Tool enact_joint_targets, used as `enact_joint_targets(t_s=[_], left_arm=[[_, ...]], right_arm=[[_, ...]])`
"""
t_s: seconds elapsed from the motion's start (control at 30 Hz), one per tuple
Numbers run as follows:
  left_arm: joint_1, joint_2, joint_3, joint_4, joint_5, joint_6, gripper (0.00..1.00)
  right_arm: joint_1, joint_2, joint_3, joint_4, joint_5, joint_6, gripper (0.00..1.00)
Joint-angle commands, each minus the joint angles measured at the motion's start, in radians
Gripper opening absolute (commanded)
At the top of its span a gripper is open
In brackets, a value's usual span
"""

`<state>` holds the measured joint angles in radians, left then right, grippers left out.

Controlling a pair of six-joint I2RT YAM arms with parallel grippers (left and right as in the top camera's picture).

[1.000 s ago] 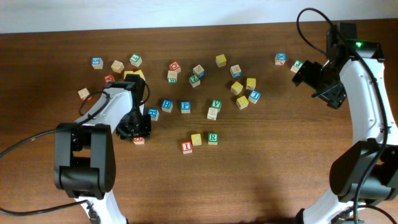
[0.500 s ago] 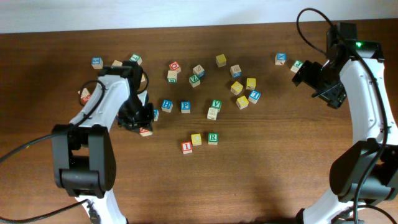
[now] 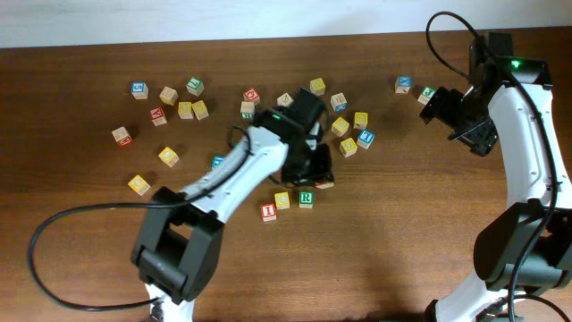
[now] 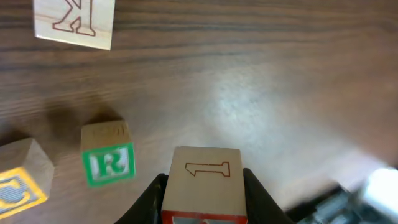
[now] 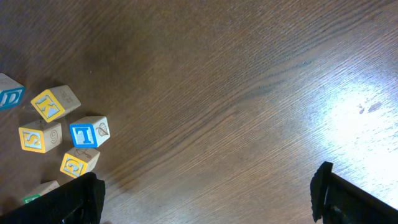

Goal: Spell out ICRA

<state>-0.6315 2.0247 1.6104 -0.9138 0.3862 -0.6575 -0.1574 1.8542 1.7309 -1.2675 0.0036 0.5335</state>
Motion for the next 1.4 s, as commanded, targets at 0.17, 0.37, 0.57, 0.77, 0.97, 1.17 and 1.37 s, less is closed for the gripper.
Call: enact_joint_targets(t_s=[0.17, 0.37, 0.57, 0.77, 0.97, 1.17, 1.37], left_arm=[[-0.154, 0.103, 0.012, 0.08, -0.387, -0.094, 0.24], [-0.167, 0.152, 0.011, 0.06, -0.379, -0.181, 0.25], [-0.167, 0.152, 0.012, 0.041, -0.304, -0.183, 0.37], [-0.164, 0.152, 0.012, 0.043, -0.305, -0.183, 0.39], [-0.164, 0.152, 0.033, 0.034, -0.326, -0.121, 0.42], [-0.163, 0.152, 0.145, -0.043, -0.381, -0.106, 0.54], [-0.118, 0.152, 0.47, -0.292, -0.399, -0.021, 0.52]], right_arm=[[0.0, -0.013, 0.008, 0.0, 0.009, -0.006, 0.98], [0.0, -0.013, 0.008, 0.0, 0.009, -0.006, 0.98], [0.0, -0.013, 0.008, 0.0, 0.009, -0.006, 0.98], [0.0, -0.013, 0.008, 0.0, 0.009, -0.006, 0.98], [0.0, -0.013, 0.008, 0.0, 0.009, -0.006, 0.98], [0.0, -0.013, 0.008, 0.0, 0.008, -0.006, 0.98], [0.0, -0.013, 0.008, 0.0, 0.009, -0.006, 0.98]])
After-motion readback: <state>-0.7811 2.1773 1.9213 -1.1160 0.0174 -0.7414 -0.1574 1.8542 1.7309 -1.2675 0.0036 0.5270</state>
